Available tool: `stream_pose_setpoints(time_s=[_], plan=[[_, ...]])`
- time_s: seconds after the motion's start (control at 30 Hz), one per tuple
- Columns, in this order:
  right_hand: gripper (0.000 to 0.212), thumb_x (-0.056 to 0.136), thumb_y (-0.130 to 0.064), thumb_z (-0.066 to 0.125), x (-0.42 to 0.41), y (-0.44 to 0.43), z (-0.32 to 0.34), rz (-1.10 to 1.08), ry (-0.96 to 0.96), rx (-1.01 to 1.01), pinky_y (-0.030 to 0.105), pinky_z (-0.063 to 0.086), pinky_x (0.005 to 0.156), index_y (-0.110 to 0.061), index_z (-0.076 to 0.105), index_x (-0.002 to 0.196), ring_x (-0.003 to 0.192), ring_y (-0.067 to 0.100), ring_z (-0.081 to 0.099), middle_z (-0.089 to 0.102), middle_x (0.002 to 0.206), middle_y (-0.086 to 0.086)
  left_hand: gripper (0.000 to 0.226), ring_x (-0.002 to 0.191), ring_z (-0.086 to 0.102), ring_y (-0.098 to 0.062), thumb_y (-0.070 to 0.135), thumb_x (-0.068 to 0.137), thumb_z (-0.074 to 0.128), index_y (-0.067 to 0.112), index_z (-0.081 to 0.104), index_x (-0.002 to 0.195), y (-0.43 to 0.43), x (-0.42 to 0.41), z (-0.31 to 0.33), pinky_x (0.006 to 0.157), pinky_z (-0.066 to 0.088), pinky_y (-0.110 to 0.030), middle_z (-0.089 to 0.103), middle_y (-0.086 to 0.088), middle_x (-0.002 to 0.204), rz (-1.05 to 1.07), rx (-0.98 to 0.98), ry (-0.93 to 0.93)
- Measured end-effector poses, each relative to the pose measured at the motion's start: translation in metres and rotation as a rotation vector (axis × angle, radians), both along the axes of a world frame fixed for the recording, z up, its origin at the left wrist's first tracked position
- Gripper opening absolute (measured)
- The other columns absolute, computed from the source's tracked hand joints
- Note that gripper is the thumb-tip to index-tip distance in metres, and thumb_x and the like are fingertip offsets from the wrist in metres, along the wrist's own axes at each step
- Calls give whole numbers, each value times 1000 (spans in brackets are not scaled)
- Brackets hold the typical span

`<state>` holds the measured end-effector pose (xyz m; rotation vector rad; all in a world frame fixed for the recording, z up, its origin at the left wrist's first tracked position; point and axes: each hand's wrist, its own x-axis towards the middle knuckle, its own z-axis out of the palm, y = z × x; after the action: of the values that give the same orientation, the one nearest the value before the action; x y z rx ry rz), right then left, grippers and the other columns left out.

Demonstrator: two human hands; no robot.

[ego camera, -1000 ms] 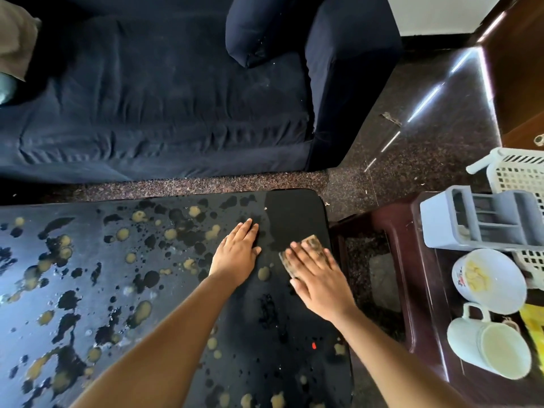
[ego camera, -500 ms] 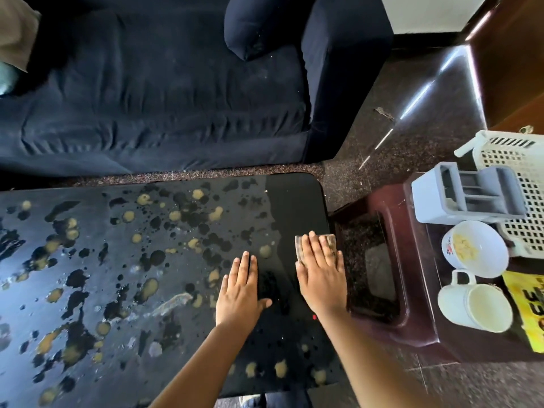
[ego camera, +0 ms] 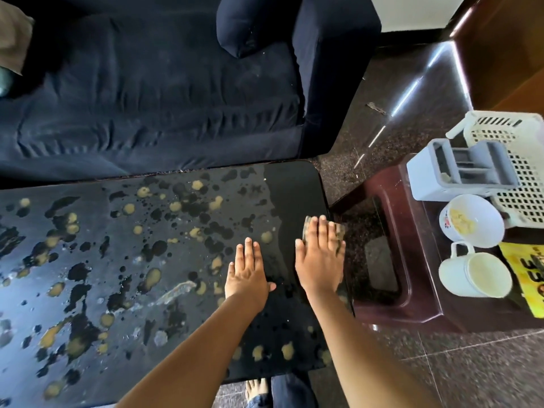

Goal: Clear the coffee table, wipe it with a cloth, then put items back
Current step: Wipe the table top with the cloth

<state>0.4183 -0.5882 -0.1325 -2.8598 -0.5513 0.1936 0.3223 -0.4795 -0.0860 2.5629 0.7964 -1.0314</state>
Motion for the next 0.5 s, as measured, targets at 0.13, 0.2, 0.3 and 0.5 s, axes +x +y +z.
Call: stream_pose_setpoints(time_s=[0.13,0.2,0.3,0.5], plan=[[56,95,-46,31,-18,-30,-2,548,-79,-46,47,33,110,-26,30,147,143,17,23,30,154,-4,93,143,-26,-24,49,97,40,7,-28,143,0,-2,-1,119,-1,-39,-36,-7,152,8,-10,-14],[56,95,-46,32,-12,-54,-2,600,-70,-71,47,34,109,-28,30,148,144,14,20,27,155,-8,92,143,-26,-24,50,97,39,7,-29,143,0,-3,0,119,-1,-39,-36,-7,152,2,-11,-6],[57,94,-46,25,-3,-48,0,195,-35,-70,49,31,111,-26,29,148,143,18,23,26,155,-6,91,143,-26,-24,50,98,37,7,-30,142,0,-2,-1,119,-1,-39,-37,-7,151,-12,1,9],[57,95,-47,28,-20,-5,-1,302,-34,-41,48,28,112,-24,31,147,143,21,25,31,154,-1,92,142,-28,-23,50,98,38,9,-31,142,2,-2,-3,119,-2,-38,-39,-6,150,-4,-14,23]])
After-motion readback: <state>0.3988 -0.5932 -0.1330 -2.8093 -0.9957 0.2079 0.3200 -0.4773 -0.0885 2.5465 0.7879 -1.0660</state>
